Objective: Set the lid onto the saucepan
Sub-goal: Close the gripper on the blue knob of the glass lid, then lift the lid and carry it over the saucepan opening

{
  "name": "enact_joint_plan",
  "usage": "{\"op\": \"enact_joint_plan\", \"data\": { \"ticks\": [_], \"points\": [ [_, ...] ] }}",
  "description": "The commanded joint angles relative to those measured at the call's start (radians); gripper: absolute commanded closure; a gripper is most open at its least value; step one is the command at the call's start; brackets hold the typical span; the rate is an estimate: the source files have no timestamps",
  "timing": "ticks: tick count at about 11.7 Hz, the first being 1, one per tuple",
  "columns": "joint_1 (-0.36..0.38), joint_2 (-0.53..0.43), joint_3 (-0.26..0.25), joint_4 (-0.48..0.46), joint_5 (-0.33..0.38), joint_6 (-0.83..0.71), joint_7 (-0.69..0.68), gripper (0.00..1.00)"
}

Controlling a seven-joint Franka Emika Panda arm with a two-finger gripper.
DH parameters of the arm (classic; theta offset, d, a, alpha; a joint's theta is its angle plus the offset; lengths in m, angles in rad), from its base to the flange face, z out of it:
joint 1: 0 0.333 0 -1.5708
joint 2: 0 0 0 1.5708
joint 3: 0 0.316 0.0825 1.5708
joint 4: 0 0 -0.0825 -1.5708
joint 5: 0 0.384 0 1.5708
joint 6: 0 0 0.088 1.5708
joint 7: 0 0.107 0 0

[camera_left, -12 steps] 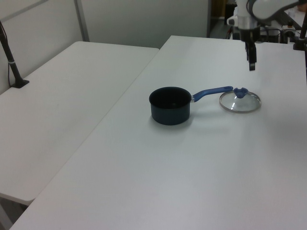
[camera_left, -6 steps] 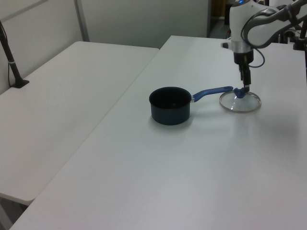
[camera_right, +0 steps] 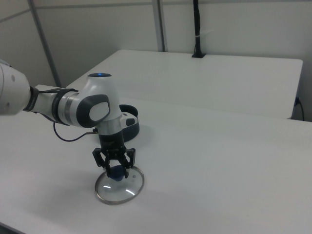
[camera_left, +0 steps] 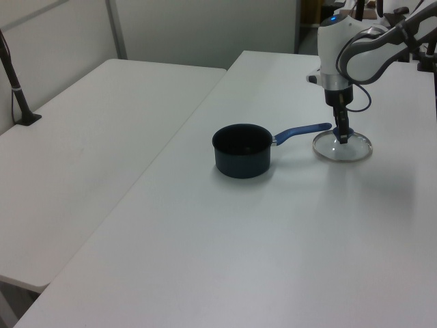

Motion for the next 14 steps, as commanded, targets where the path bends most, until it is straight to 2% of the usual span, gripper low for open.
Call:
{"op": "enact_joint_plan", "data": {
  "ticks": [1,5,6,7,9,11,12,14],
  "points": [
    [-0.003,-0.021,0.001,-0.008,-0.009,0.005,0.03,0.76],
    [-0.008,-0.121,0.002,0.007,-0.017,-0.11,0.014,0.76],
    [-0.011,-0.157,0.004,0.013,-0.033,-0.153,-0.031,0.76],
    [-0.023,-0.182,0.004,0.041,-0.044,-0.221,-0.086,0.76],
    [-0.057,-0.188,0.004,0.165,-0.04,-0.37,-0.158,0.76],
    [-0.055,-0.172,-0.002,0.306,0.003,-0.437,-0.123,0.76],
    [-0.054,-0.155,-0.002,0.354,0.049,-0.435,-0.055,0.76],
    [-0.036,-0.083,0.001,0.47,0.091,-0.425,0.163,0.76]
  ]
}}
